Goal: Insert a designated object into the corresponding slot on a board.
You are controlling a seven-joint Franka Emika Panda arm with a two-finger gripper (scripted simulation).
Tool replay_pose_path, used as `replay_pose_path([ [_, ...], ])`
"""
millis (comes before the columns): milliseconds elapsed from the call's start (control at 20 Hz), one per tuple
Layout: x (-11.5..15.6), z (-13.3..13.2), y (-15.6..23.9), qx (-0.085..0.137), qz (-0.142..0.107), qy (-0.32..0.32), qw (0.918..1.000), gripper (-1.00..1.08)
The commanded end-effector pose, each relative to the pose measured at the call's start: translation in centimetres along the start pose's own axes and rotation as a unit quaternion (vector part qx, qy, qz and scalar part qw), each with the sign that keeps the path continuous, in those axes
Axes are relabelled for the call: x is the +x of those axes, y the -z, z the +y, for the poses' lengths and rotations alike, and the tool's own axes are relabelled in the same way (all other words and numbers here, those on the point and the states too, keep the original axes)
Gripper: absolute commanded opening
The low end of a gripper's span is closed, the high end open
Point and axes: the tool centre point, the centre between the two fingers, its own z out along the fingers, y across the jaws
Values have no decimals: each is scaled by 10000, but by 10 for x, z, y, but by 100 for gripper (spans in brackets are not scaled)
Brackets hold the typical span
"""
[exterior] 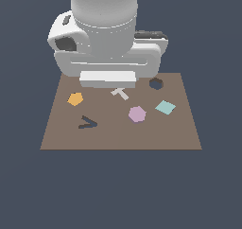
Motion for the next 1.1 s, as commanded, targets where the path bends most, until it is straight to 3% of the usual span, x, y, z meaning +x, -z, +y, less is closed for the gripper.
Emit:
replay_pose_path([
  [0,0,0,0,0,0,0,10000,100],
  [500,3,-13,-17,9,-3,-247,9997,100],
  [1050,19,-55,-71,39,-13,-1048,9945,100],
])
